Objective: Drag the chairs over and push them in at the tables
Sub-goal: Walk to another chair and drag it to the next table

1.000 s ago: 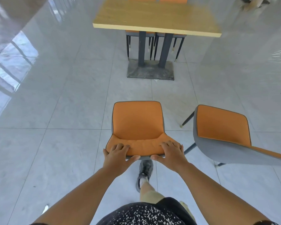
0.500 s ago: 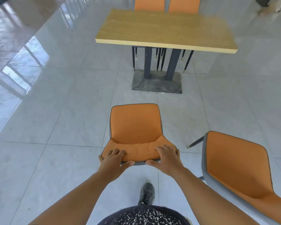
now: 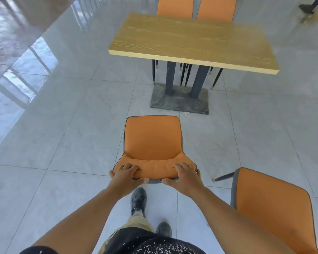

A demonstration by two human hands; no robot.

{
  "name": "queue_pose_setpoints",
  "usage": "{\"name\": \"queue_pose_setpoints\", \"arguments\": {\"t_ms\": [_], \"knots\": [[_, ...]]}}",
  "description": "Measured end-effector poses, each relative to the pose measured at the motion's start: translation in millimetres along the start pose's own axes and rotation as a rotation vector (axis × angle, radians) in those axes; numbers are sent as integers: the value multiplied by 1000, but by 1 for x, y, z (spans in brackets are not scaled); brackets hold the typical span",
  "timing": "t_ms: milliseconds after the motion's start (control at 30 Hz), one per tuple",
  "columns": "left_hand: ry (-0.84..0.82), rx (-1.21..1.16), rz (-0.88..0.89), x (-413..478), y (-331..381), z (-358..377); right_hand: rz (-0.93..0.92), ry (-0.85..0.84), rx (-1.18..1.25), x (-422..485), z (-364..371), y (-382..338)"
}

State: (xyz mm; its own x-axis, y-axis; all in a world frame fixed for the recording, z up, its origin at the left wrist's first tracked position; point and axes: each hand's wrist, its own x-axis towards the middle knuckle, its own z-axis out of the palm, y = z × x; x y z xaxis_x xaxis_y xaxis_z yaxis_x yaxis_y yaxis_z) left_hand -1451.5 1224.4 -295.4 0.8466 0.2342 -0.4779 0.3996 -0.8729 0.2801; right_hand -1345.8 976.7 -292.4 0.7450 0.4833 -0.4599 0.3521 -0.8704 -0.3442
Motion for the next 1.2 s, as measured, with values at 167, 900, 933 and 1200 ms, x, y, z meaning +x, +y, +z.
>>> {"name": "queue_pose_setpoints", "arguments": {"t_ms": [167, 900, 933, 1200], "knots": [[5, -13, 30, 46, -9, -24, 11, 1, -5, 43, -19, -6], [19, -39, 121, 234, -20, -140, 160, -14, 27, 211, -122, -40], [19, -36, 119, 240, -19, -142, 157, -15, 31, 215, -125, -39], [25, -37, 103, 274, -1, -152, 144, -38, 21, 248, -149, -20]]}}
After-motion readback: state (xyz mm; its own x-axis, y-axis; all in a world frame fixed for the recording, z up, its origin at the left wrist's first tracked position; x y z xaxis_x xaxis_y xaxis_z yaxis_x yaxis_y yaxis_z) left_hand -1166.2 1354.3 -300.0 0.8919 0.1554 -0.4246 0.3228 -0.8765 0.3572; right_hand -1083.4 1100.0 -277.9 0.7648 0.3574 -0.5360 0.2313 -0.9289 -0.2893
